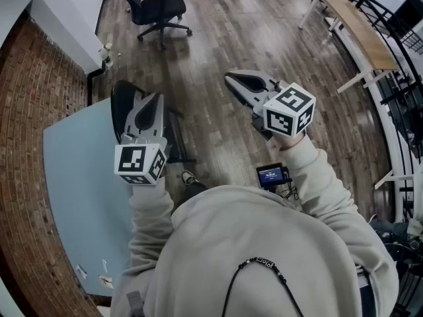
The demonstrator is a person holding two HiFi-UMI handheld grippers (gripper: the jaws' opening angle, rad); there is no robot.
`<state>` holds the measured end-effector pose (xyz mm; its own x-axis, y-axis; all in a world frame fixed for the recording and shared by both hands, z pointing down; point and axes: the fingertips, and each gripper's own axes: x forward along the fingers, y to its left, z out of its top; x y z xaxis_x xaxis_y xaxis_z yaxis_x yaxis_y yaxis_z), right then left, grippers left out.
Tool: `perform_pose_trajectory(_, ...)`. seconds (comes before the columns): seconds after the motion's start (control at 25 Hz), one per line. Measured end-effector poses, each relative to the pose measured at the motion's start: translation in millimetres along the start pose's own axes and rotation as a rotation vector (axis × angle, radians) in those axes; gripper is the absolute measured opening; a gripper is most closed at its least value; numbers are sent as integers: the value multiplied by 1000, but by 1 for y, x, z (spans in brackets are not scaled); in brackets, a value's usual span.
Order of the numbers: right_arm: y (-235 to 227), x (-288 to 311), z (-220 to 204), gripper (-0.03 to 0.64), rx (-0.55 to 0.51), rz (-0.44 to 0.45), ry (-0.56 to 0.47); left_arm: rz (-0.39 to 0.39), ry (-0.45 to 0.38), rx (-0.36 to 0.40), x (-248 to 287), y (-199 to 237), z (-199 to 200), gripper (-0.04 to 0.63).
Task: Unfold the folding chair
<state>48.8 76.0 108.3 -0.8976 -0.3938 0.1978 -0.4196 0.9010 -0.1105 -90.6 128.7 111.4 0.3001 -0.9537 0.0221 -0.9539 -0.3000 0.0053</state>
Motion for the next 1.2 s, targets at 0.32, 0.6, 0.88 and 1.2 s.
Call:
perform_pose_trajectory(0.32, -51, 68, 23, 8, 39, -96, -45, -124, -4, 34, 57, 77, -4, 6)
perform_pose_trajectory(0.6, -95, 60, 40, 8, 43, -116, -80, -155, -47, 22, 98, 68, 11, 6)
perform_pose_trajectory(0.88, -114, 86, 50, 8, 39, -86, -95, -107, -72, -3, 105, 85, 16, 6)
perform_pose_trajectory(1.2, -104, 219, -25, 11, 195, 81, 105, 143, 172, -73, 72, 206, -67, 9)
